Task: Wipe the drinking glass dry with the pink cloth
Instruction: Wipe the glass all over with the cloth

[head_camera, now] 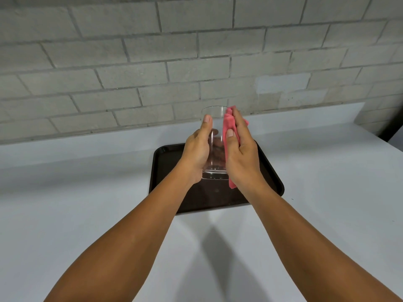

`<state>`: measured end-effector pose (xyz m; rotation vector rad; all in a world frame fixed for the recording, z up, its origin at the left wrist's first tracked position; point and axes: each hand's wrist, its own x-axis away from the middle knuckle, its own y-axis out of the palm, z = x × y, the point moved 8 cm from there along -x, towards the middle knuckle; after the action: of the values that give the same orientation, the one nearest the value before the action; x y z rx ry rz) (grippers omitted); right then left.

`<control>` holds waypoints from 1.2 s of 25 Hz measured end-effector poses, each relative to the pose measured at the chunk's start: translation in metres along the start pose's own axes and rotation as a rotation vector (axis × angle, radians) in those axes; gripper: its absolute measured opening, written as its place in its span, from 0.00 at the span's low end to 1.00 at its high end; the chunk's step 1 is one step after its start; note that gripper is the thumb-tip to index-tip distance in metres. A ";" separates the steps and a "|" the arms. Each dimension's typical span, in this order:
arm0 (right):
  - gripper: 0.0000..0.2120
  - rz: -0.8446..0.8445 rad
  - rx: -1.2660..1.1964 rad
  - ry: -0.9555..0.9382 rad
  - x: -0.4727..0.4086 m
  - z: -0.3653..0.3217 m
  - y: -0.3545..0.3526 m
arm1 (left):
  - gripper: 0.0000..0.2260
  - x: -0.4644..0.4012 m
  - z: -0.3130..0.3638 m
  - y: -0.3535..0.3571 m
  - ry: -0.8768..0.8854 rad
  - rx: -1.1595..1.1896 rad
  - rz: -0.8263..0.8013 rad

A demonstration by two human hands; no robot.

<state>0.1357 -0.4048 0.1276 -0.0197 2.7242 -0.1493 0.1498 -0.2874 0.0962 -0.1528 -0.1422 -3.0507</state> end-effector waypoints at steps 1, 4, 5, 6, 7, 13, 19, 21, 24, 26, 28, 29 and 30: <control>0.22 0.022 -0.031 0.022 -0.005 0.001 -0.006 | 0.31 0.003 -0.003 0.002 -0.006 0.026 -0.008; 0.21 0.044 -0.058 0.024 -0.009 -0.005 -0.010 | 0.33 0.007 -0.003 0.005 0.011 0.085 -0.009; 0.21 0.010 -0.038 -0.008 -0.005 -0.010 -0.004 | 0.34 0.005 0.000 0.003 0.018 0.091 -0.003; 0.21 -0.029 -0.012 -0.032 0.002 -0.012 0.003 | 0.34 0.003 0.003 0.000 0.024 0.081 0.005; 0.21 -0.057 0.016 -0.044 0.009 -0.013 0.009 | 0.34 0.002 0.005 -0.003 0.026 0.064 0.015; 0.21 0.034 -0.079 0.106 -0.011 -0.002 -0.009 | 0.33 0.008 0.000 0.000 0.001 0.066 -0.001; 0.22 -0.054 0.019 -0.029 0.019 -0.009 0.012 | 0.33 0.002 0.014 -0.007 0.052 0.039 0.000; 0.22 -0.063 -0.014 -0.008 0.015 -0.006 0.007 | 0.33 0.005 0.009 -0.005 0.037 0.052 -0.010; 0.21 0.027 -0.067 0.095 -0.009 -0.003 -0.011 | 0.31 0.008 0.002 0.003 0.031 0.072 -0.032; 0.21 0.049 -0.073 0.057 -0.010 -0.009 -0.011 | 0.33 0.006 0.006 0.005 0.039 0.089 -0.047; 0.22 0.015 -0.025 -0.014 0.002 -0.014 -0.002 | 0.34 0.003 0.011 0.004 0.057 0.060 -0.051; 0.22 0.010 -0.001 -0.035 0.007 -0.013 0.001 | 0.33 0.003 0.013 0.003 0.062 0.037 -0.040; 0.22 0.018 0.005 -0.043 0.011 -0.011 0.002 | 0.31 0.002 0.013 0.002 0.068 0.011 -0.017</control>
<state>0.1211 -0.4026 0.1328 0.0025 2.6808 -0.1489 0.1491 -0.2887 0.1097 -0.0472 -0.1565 -3.0669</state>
